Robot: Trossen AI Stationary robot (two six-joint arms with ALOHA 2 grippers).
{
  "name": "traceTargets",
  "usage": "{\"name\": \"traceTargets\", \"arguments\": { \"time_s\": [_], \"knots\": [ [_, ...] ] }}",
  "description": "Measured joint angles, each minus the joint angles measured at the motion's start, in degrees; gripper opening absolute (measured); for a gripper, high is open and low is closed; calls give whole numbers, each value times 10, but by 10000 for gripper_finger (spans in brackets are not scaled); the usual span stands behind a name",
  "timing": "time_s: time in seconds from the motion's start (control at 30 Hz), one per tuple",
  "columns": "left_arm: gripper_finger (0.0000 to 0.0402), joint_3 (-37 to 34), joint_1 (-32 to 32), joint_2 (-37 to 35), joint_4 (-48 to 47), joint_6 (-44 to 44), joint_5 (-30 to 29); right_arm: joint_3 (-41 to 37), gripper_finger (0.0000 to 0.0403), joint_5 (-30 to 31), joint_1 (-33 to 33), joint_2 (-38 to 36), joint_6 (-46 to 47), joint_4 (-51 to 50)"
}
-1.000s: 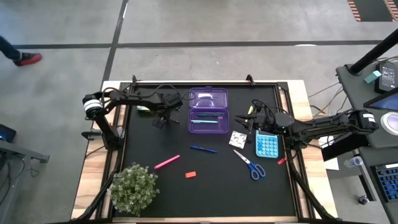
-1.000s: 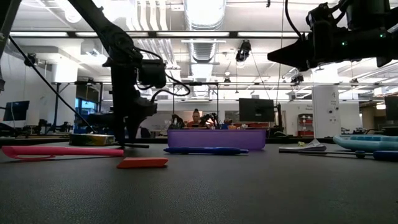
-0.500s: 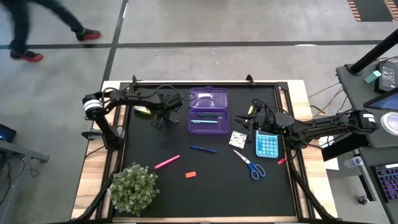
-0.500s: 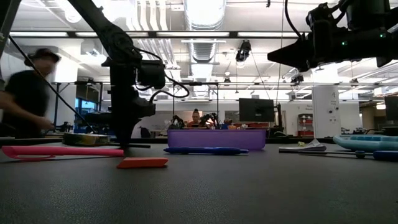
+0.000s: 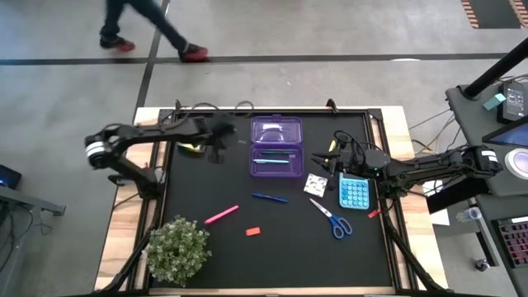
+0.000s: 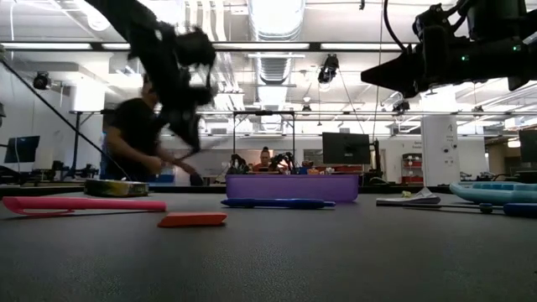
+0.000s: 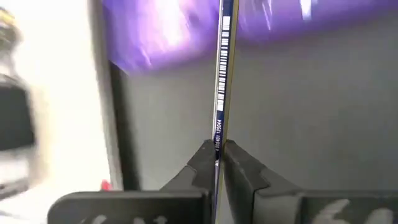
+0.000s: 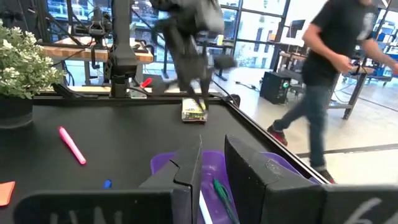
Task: Pack school essentials
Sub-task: Put the dark blue pencil into the purple box
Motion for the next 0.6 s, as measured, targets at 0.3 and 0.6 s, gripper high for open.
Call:
{"name": "traceTargets", "arguments": {
  "time_s": [0.3,0.6],
  "knots": [
    [1,-59,-46,-126,289,-153,127,0,59,0,0,22,14,1],
    [1,-106,-114,-52,503,-217,127,0,59,0,0,28,11,13]
  ]
}}
